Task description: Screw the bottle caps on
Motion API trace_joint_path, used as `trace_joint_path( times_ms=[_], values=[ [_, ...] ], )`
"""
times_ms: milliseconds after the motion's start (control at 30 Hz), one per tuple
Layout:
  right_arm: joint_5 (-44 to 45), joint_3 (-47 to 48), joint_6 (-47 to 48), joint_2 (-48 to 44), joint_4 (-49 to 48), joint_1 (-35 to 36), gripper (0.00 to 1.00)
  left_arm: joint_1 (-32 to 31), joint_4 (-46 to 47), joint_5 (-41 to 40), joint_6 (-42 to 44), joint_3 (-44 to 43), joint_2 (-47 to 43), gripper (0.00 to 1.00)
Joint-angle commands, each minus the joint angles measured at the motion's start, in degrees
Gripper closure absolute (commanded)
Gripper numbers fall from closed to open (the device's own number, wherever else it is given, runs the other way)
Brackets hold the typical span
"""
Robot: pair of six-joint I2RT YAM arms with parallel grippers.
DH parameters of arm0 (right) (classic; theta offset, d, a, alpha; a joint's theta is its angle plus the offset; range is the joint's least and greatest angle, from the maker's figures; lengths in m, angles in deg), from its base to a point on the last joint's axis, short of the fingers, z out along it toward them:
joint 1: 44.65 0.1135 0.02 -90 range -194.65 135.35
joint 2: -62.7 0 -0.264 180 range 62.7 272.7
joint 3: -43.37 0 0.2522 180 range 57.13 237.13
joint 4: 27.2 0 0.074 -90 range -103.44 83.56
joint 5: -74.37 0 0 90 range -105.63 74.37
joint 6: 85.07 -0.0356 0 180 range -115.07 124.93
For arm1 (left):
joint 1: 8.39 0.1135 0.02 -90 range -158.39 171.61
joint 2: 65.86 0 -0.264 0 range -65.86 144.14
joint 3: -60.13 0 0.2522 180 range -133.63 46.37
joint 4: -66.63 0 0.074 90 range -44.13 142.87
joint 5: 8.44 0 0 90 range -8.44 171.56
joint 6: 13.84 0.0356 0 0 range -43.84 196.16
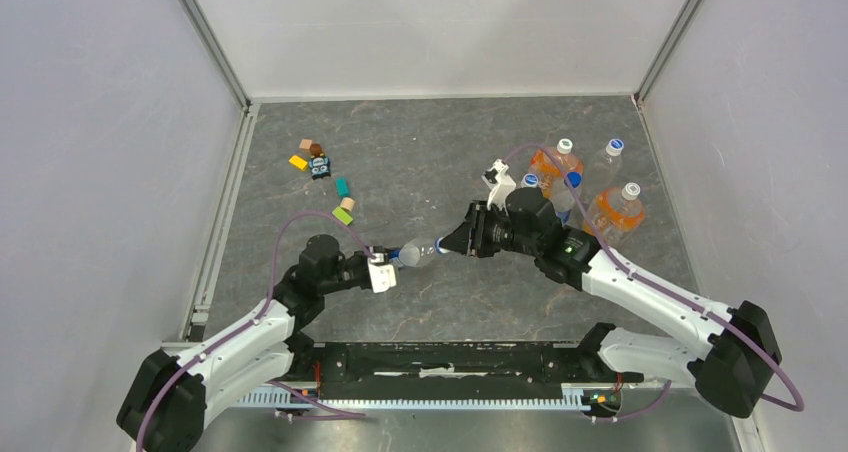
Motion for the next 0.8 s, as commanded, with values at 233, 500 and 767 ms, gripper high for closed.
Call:
trace_joint_path(
  times_ms=[233, 500, 767],
  values=[
    [4.82, -2.03, -17.5, -1.27, -1.9, 3.73, 0.73, -3.17, 10.46, 8.71, 6.75, -3.09, -2.05, 0.55],
    [6.68, -0.01, -5.18, -4.3, -6.63, 3.66, 0.03, -3.39, 8.33, 8.82, 6.46, -3.37, -1.99, 0.54],
    [6.73, 2.84, 10.9, -9.23, -5.47, 2.52, 0.02, -3.48, 6.8, 8.9, 5.71, -4.03, -0.94, 0.54]
  ],
)
